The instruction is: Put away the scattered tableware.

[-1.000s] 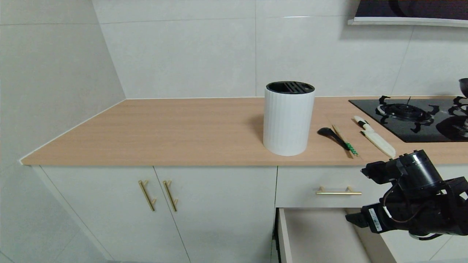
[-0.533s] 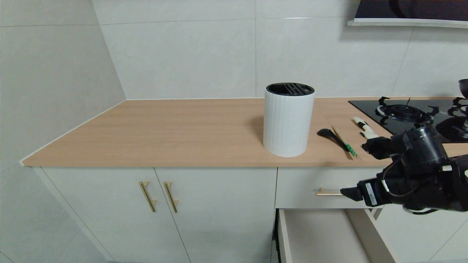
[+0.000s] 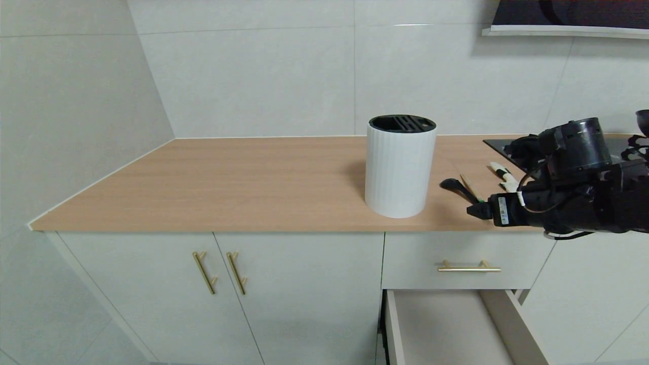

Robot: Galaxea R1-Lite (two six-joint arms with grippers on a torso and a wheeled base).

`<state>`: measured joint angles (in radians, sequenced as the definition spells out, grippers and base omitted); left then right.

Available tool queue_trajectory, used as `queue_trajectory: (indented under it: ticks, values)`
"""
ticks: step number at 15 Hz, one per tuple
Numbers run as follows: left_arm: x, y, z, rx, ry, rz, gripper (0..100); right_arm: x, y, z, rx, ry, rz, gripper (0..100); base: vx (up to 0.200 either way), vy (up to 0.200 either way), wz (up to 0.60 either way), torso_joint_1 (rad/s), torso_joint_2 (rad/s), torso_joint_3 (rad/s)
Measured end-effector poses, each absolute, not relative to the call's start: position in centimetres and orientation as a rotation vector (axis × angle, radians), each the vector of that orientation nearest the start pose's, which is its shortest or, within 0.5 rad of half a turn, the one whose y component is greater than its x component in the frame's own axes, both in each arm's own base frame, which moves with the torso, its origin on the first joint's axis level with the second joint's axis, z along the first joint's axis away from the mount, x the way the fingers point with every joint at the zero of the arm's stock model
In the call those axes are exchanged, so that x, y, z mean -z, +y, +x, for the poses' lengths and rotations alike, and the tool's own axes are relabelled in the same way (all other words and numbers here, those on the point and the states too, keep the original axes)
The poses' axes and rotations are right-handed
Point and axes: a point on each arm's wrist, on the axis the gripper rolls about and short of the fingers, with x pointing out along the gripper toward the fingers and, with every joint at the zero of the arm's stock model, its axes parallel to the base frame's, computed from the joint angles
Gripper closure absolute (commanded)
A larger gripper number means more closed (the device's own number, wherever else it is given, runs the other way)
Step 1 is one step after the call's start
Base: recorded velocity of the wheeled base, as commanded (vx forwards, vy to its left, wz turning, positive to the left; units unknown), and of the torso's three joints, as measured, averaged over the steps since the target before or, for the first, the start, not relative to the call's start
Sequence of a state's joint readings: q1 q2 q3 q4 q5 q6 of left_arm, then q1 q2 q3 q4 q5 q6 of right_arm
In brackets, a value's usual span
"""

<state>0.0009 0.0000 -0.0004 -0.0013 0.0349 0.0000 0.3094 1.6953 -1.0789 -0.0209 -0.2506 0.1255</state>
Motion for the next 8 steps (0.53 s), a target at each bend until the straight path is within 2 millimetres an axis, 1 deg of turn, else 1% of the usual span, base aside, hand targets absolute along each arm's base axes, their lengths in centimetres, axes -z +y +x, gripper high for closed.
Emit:
queue_trajectory:
  ticks: [1, 3, 6, 8]
  values:
    - [-7.6, 0.1, -2.3, -0.036, -0.002, 0.000, 0, -20.0, 8.7, 30.3, 0.011, 0.550, -0.014, 0, 0.000, 0.000, 0.00, 0.000, 0.00, 0.000]
    - [-7.6, 0.1, -2.3, -0.036, -0.002, 0.000, 0, -19.5, 8.7, 31.2, 0.061, 0.548, 0.019, 0, 0.000, 0.000, 0.00, 0.000, 0.00, 0.000]
    - [-7.6, 0.1, -2.3, -0.036, -0.002, 0.000, 0, -18.4, 8.4, 32.4, 0.115, 0.567, 0.018, 0, 0.000, 0.000, 0.00, 0.000, 0.00, 0.000]
    - [-7.6, 0.1, -2.3, -0.036, -0.002, 0.000, 0, -17.6, 7.9, 33.4, 0.139, 0.577, 0.023, 0, 0.000, 0.000, 0.00, 0.000, 0.00, 0.000]
